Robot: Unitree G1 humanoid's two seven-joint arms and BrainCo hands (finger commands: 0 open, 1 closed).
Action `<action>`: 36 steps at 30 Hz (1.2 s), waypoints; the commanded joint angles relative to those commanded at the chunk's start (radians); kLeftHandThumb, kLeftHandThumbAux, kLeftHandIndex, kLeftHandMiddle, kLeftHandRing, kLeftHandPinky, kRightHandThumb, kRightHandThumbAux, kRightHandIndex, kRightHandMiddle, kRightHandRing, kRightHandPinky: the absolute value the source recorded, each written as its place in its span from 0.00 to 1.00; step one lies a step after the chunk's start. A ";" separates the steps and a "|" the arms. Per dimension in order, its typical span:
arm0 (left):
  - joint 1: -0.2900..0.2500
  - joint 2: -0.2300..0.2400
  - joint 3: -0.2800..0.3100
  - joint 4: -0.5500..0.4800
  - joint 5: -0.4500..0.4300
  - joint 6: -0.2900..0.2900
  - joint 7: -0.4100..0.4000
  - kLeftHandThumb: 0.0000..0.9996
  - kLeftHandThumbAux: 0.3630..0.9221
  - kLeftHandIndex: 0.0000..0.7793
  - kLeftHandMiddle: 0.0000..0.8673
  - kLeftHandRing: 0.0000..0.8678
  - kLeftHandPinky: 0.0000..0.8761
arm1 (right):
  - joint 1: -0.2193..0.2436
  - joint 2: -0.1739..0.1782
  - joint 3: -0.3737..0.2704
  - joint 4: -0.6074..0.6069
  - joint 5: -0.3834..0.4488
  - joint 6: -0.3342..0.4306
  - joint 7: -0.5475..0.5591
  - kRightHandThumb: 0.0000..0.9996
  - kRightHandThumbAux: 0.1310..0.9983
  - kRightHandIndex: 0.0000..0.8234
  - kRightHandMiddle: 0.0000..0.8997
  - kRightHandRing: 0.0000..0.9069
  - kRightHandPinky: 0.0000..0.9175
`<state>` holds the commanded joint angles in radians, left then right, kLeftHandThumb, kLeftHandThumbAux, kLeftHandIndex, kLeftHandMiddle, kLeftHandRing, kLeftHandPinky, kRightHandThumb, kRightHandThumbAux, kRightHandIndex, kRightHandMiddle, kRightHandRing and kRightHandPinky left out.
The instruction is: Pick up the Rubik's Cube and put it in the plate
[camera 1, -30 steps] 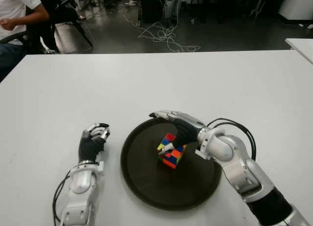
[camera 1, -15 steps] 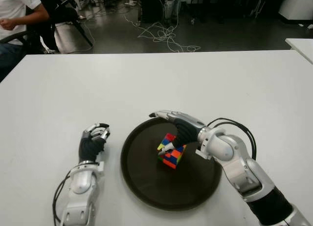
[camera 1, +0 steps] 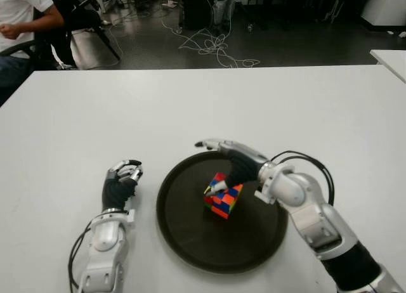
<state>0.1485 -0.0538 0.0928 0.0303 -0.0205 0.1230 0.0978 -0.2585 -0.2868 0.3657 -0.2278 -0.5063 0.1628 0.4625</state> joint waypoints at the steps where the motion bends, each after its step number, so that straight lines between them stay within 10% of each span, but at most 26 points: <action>1: -0.001 0.000 0.001 0.002 0.000 -0.002 0.001 0.71 0.61 0.57 0.93 0.94 0.92 | -0.011 -0.022 -0.044 -0.006 0.020 -0.006 0.000 0.00 0.68 0.11 0.14 0.15 0.10; 36: -0.017 0.023 -0.002 0.045 -0.001 -0.040 -0.022 0.71 0.61 0.57 0.94 0.95 0.93 | 0.148 -0.062 -0.386 0.067 0.188 -0.261 -0.328 0.00 0.77 0.07 0.07 0.05 0.07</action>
<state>0.1316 -0.0313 0.0903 0.0750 -0.0211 0.0827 0.0759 -0.1102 -0.3484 -0.0204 -0.1608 -0.3184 -0.0982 0.1347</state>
